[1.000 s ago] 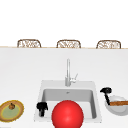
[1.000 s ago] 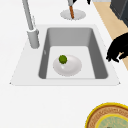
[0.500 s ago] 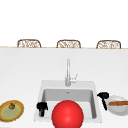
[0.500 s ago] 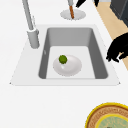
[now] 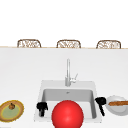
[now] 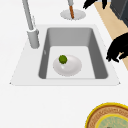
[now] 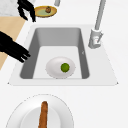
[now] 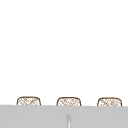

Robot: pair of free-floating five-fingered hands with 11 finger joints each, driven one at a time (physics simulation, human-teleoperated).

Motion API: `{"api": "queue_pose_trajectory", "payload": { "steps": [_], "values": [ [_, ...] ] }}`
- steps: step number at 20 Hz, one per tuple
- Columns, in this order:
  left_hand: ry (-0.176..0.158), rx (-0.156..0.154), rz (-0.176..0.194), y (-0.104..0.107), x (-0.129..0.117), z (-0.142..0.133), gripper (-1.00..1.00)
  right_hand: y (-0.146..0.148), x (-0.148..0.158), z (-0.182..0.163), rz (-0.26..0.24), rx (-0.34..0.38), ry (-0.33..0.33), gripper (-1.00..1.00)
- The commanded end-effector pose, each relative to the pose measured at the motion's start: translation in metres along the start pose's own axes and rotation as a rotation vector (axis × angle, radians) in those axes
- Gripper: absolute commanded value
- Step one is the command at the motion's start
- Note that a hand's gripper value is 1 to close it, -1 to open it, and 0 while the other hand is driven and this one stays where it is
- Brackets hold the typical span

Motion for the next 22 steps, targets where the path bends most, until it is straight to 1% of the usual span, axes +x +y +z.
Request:
{"api": "queue_pose_trajectory", "payload": {
  "steps": [1,2,3,4,5,6,7,8,9,10,11,12,13,15,16,17,18,19,20,22],
  "values": [
    [0.000,0.000,0.000,0.000,0.000,0.000,0.00,0.008,0.018,0.014,0.063,-0.062,0.033,-1.00],
    [0.000,0.000,0.000,0.000,0.000,0.000,0.00,0.014,0.023,0.019,0.061,-0.059,0.033,-1.00],
    [0.000,0.000,0.000,0.000,0.000,0.000,0.00,0.013,0.020,0.019,0.036,-0.041,0.024,-1.00],
    [0.000,0.000,0.000,0.000,0.000,0.000,0.00,0.010,0.020,0.014,0.023,-0.024,0.013,-1.00],
    [0.000,0.000,0.000,0.000,0.000,0.000,0.00,0.009,0.015,0.013,0.001,-0.023,0.009,-1.00],
    [0.000,0.000,0.000,0.000,0.000,0.000,0.00,0.011,0.019,0.013,0.014,-0.014,0.003,-1.00],
    [0.000,0.000,0.000,0.000,0.000,0.000,0.00,0.010,0.021,0.014,0.009,-0.009,-0.004,-1.00],
    [0.000,0.000,0.000,0.000,0.000,0.000,0.00,0.012,0.025,0.016,0.003,-0.016,-0.009,-1.00],
    [0.000,0.000,0.000,0.000,0.000,0.000,0.00,0.016,0.030,0.024,0.012,-0.017,-0.026,-1.00],
    [0.000,0.000,0.000,0.000,0.000,0.000,0.00,0.018,0.030,0.027,0.019,-0.039,-0.026,-1.00],
    [0.000,0.000,0.000,0.000,0.000,0.000,0.00,0.018,0.033,0.027,0.021,-0.026,-0.034,-1.00],
    [0.000,0.000,0.000,0.000,0.000,0.000,0.00,0.014,0.027,0.021,0.008,-0.024,-0.015,-1.00],
    [0.000,0.000,0.000,0.000,0.000,0.000,0.00,0.017,0.028,0.026,0.002,-0.022,-0.009,-1.00],
    [0.000,0.000,0.000,0.000,0.000,0.000,0.00,0.015,0.037,0.023,0.007,-0.030,0.003,-1.00],
    [0.000,0.000,0.000,0.000,0.000,0.000,0.00,0.013,0.048,0.022,0.028,-0.066,0.026,-1.00],
    [0.000,0.000,0.000,0.000,0.000,0.000,0.00,0.012,0.056,0.021,0.034,-0.091,0.043,-1.00],
    [0.000,0.000,0.000,0.000,0.000,0.000,0.00,0.013,0.055,0.023,0.027,-0.142,0.038,-1.00],
    [0.000,0.000,0.000,0.000,0.000,0.000,0.00,0.013,0.057,0.023,0.020,-0.158,0.044,-1.00],
    [0.000,0.000,0.000,0.000,0.000,0.000,0.00,0.013,0.062,0.022,0.022,-0.175,0.048,-1.00],
    [0.000,0.000,0.000,0.000,0.000,0.000,0.00,0.004,0.072,0.012,0.017,-0.213,0.049,-1.00]
  ]
}}
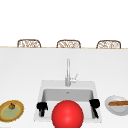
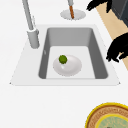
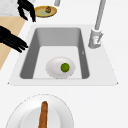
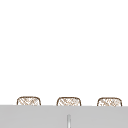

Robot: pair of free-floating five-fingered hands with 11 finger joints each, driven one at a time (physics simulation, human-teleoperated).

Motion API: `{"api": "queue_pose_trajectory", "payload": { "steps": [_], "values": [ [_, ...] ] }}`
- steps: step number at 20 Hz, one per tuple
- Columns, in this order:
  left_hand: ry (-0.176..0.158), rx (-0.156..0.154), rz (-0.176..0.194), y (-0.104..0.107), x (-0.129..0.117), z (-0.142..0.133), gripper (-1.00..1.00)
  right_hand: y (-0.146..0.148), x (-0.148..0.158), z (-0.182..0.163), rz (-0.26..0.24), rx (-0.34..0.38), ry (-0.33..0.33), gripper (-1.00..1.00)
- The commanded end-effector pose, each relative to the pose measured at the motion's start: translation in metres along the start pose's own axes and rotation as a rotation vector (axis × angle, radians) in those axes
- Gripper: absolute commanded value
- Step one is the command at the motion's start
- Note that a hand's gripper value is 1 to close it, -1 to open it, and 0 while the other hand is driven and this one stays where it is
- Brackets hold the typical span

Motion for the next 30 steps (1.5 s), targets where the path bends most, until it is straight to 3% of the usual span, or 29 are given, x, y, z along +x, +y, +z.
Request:
{"api": "queue_pose_trajectory", "payload": {
  "steps": [1,8,12,24,30],
  "values": [
    [0.000,0.000,0.000,0.000,0.000,0.000,0.00,-0.011,0.019,-0.011,-0.017,-0.118,0.011,-1.00],
    [0.000,0.000,0.000,0.000,0.000,0.000,0.00,-0.034,0.042,-0.035,-0.036,-0.237,0.001,-1.00],
    [0.000,0.000,0.000,0.000,0.000,0.000,0.00,-0.048,0.050,-0.052,-0.004,-0.328,0.022,-1.00],
    [0.000,0.000,0.000,0.000,0.000,0.000,0.00,-0.111,0.062,-0.099,0.004,-0.538,0.073,-1.00],
    [0.000,0.000,0.000,0.000,0.000,0.000,0.00,-0.147,0.072,-0.127,-0.004,-0.528,0.077,-1.00]
  ]
}}
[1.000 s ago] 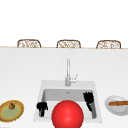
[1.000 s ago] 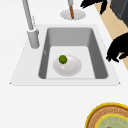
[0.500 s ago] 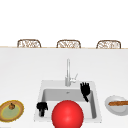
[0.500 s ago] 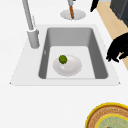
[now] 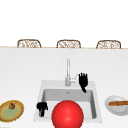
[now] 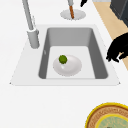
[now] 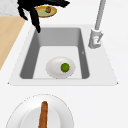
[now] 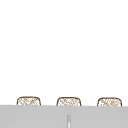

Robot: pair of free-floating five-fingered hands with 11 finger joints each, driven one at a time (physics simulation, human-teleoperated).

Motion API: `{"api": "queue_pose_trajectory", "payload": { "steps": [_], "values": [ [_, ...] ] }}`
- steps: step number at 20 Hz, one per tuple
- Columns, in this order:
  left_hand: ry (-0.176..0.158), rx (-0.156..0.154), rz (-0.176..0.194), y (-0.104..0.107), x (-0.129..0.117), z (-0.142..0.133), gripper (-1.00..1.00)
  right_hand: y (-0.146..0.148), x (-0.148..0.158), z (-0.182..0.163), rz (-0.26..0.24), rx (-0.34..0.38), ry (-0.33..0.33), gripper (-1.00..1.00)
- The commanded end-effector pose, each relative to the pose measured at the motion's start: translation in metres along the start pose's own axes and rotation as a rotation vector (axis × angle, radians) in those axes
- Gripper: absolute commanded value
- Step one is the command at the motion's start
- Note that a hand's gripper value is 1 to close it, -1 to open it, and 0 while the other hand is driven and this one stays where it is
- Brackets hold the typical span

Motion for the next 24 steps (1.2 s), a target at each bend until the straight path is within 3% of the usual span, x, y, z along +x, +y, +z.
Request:
{"api": "queue_pose_trajectory", "payload": {
  "steps": [1,8,17,24],
  "values": [
    [0.000,0.000,0.000,0.000,0.000,0.000,0.00,-0.008,0.010,-0.024,0.001,0.001,0.008,-1.00],
    [0.000,0.000,0.000,0.000,0.000,0.000,0.00,-0.013,0.016,-0.067,-0.063,0.053,-0.053,-1.00],
    [0.000,0.000,0.000,0.000,0.000,0.000,0.00,-0.005,0.021,-0.101,-0.058,0.027,-0.200,-1.00],
    [0.000,0.000,0.000,0.000,0.000,0.000,0.00,0.019,0.026,-0.144,-0.037,0.115,-0.190,-1.00]
  ]
}}
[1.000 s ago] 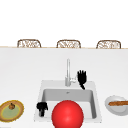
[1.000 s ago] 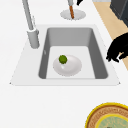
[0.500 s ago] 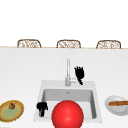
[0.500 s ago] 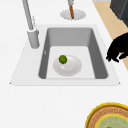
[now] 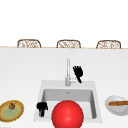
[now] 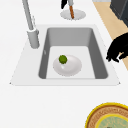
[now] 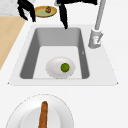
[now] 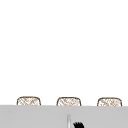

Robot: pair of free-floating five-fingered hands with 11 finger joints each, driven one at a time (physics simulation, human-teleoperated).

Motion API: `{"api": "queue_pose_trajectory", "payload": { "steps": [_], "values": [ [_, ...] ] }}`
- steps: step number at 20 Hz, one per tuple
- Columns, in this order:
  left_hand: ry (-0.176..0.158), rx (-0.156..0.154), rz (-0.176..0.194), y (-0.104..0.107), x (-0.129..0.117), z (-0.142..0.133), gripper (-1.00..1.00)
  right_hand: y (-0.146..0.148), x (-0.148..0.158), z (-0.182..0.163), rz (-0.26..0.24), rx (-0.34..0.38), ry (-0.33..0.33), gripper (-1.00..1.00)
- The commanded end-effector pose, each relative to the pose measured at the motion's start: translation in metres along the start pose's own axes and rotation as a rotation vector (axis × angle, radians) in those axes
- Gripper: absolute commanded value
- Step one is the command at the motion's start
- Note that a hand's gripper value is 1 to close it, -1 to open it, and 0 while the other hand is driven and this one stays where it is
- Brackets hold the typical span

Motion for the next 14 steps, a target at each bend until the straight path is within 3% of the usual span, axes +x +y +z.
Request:
{"api": "queue_pose_trajectory", "payload": {
  "steps": [1,14],
  "values": [
    [0.000,0.000,0.000,0.000,0.000,0.000,0.00,0.015,-0.002,-0.021,-0.018,0.091,-0.015,-1.00],
    [0.000,0.000,0.000,0.000,0.000,0.000,0.00,0.031,-0.003,-0.069,-0.044,0.442,-0.015,-1.00]
  ]
}}
